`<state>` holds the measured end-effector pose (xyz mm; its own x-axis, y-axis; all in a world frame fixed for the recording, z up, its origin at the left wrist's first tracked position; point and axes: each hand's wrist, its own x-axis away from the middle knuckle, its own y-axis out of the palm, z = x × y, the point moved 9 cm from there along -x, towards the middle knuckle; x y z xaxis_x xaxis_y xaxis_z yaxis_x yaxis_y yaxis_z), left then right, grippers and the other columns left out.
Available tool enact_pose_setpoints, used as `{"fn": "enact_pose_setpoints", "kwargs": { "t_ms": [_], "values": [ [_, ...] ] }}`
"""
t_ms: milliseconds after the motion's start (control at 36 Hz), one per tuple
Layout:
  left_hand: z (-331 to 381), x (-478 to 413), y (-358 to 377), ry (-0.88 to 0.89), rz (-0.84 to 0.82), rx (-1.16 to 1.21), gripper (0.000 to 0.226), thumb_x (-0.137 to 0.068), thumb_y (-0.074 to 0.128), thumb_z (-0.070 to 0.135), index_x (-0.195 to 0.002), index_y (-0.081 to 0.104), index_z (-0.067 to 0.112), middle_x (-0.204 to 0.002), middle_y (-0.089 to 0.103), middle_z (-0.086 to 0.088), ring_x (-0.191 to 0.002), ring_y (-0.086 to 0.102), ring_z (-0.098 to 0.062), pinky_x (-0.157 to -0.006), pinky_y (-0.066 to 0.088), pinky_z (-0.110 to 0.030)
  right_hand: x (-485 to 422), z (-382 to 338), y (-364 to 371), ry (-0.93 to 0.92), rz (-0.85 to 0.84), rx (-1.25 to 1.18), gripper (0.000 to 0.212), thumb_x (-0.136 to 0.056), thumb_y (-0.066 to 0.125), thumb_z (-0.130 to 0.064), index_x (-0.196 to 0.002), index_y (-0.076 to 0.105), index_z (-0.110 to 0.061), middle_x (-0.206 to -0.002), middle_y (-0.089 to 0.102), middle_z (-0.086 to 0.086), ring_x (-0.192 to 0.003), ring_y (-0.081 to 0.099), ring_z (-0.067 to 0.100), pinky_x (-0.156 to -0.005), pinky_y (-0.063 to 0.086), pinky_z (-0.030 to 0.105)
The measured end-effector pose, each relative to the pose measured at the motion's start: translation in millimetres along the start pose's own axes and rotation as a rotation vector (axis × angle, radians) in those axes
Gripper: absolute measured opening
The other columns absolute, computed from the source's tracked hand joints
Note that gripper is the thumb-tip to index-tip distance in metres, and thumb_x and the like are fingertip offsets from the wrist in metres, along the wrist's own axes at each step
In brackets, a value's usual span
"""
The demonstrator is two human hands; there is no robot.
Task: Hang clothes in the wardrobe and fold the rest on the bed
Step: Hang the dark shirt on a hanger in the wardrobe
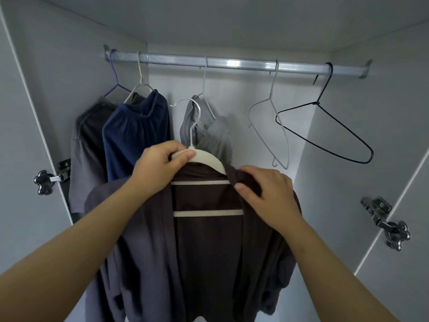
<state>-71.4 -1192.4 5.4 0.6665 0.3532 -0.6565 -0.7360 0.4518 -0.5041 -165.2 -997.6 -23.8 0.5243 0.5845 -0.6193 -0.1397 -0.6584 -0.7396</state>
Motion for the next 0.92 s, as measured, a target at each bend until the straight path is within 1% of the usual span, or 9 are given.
{"fn": "enact_pose_setpoints", "kwargs": {
  "t_ms": [167,250,333,444,611,667,722,806,917],
  "values": [
    [15,6,19,0.023,-0.034,-0.059,0.029,-0.072,0.041,0.068,-0.074,0.058,0.045,-0.073,0.063,0.021,-0.075,0.059,-0.001,-0.072,0.051,-0.035,-1,-15,7,-0.061,0.062,-0.081,0.032,-0.091,0.054,-0.033,-0.118,0.061,-0.016,-0.104,0.065,0.000,-0.098,0.054,0.020,-0.081,0.030,0.022],
    [11,9,17,0.002,-0.011,-0.099,0.032,-0.077,0.044,0.062,-0.081,0.063,0.037,-0.073,0.062,0.017,-0.075,0.059,-0.004,-0.071,0.050,-0.034,4,-6,-2,-0.013,0.215,-0.080,0.012,-0.085,0.064,-0.011,-0.096,0.068,-0.008,-0.093,0.067,0.005,-0.092,0.057,0.025,-0.079,0.035,0.021],
    [11,12,16,0.014,0.011,-0.120,0.046,-0.074,0.037,0.069,-0.084,0.065,0.034,-0.072,0.062,0.016,-0.072,0.059,-0.004,-0.066,0.049,-0.030,9,-9,-13,-0.047,0.358,-0.006,0.004,-0.076,0.062,-0.008,-0.078,0.065,-0.007,-0.081,0.064,0.005,-0.082,0.050,0.016,-0.064,0.043,0.023],
    [13,17,20,0.028,0.011,-0.151,0.055,-0.074,0.032,0.068,-0.089,0.068,0.030,-0.074,0.065,0.013,-0.072,0.060,-0.005,-0.065,0.049,-0.030,7,-6,-22,0.095,0.381,-0.143,0.005,-0.079,0.061,-0.002,-0.078,0.059,-0.007,-0.077,0.056,0.004,-0.064,0.045,0.013,-0.054,0.030,0.009],
    [13,18,19,0.036,-0.013,-0.115,0.049,-0.076,0.037,0.065,-0.087,0.069,0.029,-0.069,0.061,0.016,-0.070,0.059,-0.003,-0.064,0.050,-0.031,3,-13,-5,0.088,0.179,-0.361,0.035,-0.083,0.050,-0.040,-0.069,0.064,-0.011,-0.062,0.061,-0.001,-0.062,0.055,0.016,-0.059,0.048,0.035],
    [15,19,19,0.049,-0.022,-0.091,0.047,-0.076,0.040,0.063,-0.086,0.069,0.028,-0.069,0.062,0.017,-0.070,0.059,-0.004,-0.064,0.051,-0.031,3,-15,-11,0.047,0.239,-0.280,0.042,-0.082,0.041,-0.046,-0.079,0.067,-0.013,-0.077,0.065,-0.001,-0.075,0.056,0.017,-0.066,0.047,0.035],
    [16,19,21,0.060,-0.037,-0.074,0.045,-0.077,0.042,0.062,-0.084,0.069,0.027,-0.069,0.063,0.015,-0.068,0.059,-0.005,-0.063,0.050,-0.032,-2,-21,0,0.018,0.101,-0.225,0.040,-0.086,0.042,-0.049,-0.092,0.066,-0.018,-0.089,0.065,-0.002,-0.085,0.056,0.017,-0.073,0.045,0.032],
    [21,20,28,0.087,-0.103,-0.066,0.044,-0.078,0.044,0.059,-0.083,0.070,0.023,-0.071,0.065,0.011,-0.067,0.059,-0.007,-0.061,0.049,-0.028,-3,-18,33,0.065,-0.256,-0.139,0.030,-0.092,0.048,-0.050,-0.086,0.053,-0.021,-0.072,0.055,-0.007,-0.072,0.052,0.016,-0.058,0.037,0.025],
    [18,20,33,0.045,-0.184,-0.042,0.021,-0.084,0.062,0.040,-0.090,0.071,0.022,-0.080,0.068,0.010,-0.077,0.060,-0.005,-0.069,0.048,-0.021,-1,-12,37,0.064,-0.211,-0.029,0.029,-0.093,0.044,-0.051,-0.083,0.044,-0.023,-0.065,0.044,-0.012,-0.068,0.048,0.011,-0.053,0.031,0.020]
  ]
}}
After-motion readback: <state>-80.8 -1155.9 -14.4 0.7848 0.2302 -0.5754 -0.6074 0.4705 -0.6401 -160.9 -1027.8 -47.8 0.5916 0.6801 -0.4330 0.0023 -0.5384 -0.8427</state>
